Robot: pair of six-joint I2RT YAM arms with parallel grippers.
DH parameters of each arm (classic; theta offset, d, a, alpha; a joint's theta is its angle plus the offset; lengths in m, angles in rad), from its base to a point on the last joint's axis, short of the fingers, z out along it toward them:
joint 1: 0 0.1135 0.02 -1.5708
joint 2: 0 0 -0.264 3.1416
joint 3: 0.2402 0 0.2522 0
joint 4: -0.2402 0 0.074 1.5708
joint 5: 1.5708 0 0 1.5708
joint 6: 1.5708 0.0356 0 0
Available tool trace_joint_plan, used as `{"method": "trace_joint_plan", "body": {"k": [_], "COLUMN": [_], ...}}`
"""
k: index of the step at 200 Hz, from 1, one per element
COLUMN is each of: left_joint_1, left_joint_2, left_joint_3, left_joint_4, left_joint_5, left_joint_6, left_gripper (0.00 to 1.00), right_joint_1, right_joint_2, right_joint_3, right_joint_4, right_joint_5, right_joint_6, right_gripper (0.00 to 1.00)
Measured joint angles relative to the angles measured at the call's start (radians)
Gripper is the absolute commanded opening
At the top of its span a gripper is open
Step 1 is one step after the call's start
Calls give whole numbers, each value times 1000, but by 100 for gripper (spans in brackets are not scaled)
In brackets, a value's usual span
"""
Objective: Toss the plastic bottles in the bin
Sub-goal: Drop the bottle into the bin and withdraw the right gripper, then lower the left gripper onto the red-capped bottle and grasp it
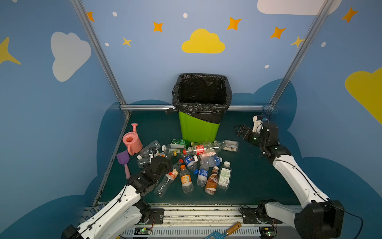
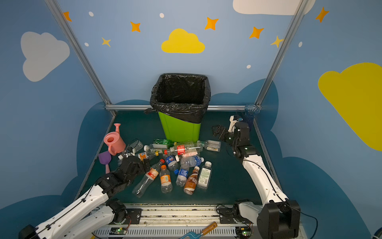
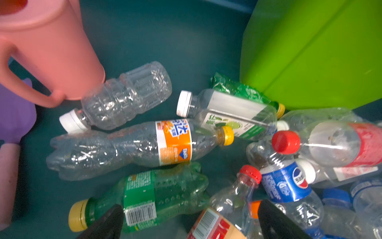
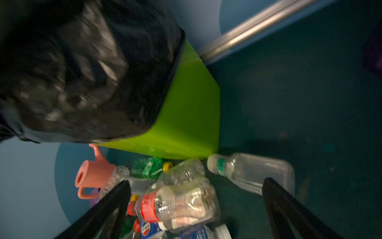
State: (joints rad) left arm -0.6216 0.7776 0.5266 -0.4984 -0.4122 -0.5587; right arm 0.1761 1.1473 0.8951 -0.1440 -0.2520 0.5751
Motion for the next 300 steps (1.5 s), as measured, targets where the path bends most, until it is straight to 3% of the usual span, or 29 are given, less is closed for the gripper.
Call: {"method": "trace_joint_plan", "body": {"k": [63,105,160,220,266,300], "left_joint_1": [-143,-145,-145,-145,-139,-136], "left_joint_2": [146,322,455,491,513,539], "left_joint_3": [0,86,181,198,198,198], "left_joint_4": [-97,-119,-148,-173,-196,-198], "left_joint_5": [7,24,71,127,161,175], "left_joint_6": [-83,-60,-19,0,-4,-3], "left_gripper": [94,85,87,85,73,70], "right_joint_1": [-95,-121,-161,-206,-220,-227], "right_joint_2": [-99,-68,-42,11,14,14], "right_joint_3": [-177,-188,-188,-188,-188,-198], "right_joint_4": [12,5,-3,-11,-11,-10], "right_joint_5": [-4,-4,-22,-83,-114,-128], "right_joint_6": [47,61,71,72,72,72], "right_gripper": [98,98,98,98,98,98]}}
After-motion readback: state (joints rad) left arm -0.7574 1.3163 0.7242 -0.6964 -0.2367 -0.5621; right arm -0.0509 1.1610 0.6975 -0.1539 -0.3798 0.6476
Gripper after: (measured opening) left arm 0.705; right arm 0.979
